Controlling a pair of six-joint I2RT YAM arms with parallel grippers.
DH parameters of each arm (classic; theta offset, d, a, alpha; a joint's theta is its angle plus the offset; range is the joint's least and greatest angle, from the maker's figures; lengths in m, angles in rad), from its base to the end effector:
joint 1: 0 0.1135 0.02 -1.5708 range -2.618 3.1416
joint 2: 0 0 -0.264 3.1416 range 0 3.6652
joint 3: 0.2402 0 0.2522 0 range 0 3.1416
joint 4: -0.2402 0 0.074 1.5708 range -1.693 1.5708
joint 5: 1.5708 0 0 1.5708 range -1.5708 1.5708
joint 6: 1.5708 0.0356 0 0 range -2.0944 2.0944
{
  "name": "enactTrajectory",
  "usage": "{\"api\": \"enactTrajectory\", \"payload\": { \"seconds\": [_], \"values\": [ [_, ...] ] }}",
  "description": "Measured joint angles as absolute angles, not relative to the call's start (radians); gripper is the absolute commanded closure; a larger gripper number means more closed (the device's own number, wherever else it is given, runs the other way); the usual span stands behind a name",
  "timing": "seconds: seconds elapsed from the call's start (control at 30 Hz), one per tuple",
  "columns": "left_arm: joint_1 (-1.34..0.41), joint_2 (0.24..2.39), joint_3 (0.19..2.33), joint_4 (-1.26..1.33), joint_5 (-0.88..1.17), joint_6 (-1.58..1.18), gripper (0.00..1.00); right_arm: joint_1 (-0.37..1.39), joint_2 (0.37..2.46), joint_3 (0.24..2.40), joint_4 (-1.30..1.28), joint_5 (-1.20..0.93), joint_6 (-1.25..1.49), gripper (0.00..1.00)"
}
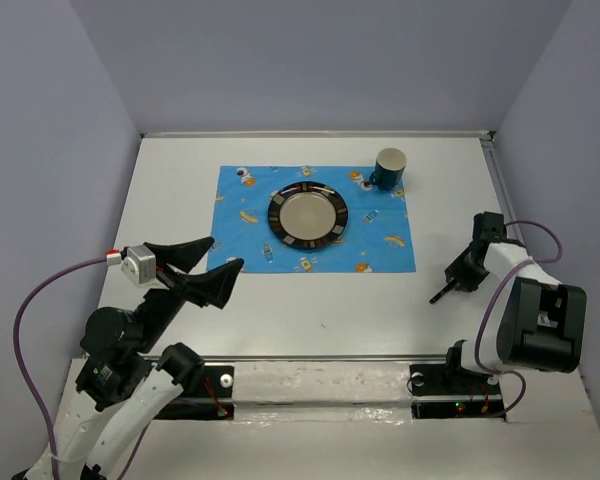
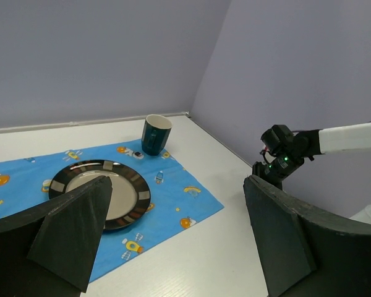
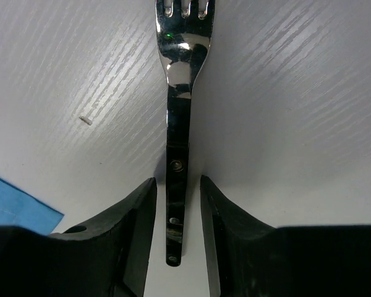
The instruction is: Set the dinner table for one person
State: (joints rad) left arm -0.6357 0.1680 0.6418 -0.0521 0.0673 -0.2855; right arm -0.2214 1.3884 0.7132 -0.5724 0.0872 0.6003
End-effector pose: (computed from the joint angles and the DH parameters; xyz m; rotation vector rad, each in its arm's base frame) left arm 0.0390 -0.0318 0.3676 0.2682 1.1609 -0.8528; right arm 0.2292 -0.0548 0.1630 1.1397 2.5662 -0.0341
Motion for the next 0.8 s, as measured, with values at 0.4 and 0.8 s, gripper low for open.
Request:
{"api": "enactTrajectory", "payload": {
  "seconds": [0.4, 0.8],
  "values": [
    [-0.633, 0.211, 0.642, -0.056, 0.062, -0.286, 0.01, -0.221, 1.381, 0.695, -0.514, 0.07, 0.605, 1.0],
    [-0.585, 0.275, 0.642, -0.059, 0.049, -0.285, 0.01, 0.199, 1.153, 0.867, -0.611, 0.196, 0.625, 1.0]
  ]
}}
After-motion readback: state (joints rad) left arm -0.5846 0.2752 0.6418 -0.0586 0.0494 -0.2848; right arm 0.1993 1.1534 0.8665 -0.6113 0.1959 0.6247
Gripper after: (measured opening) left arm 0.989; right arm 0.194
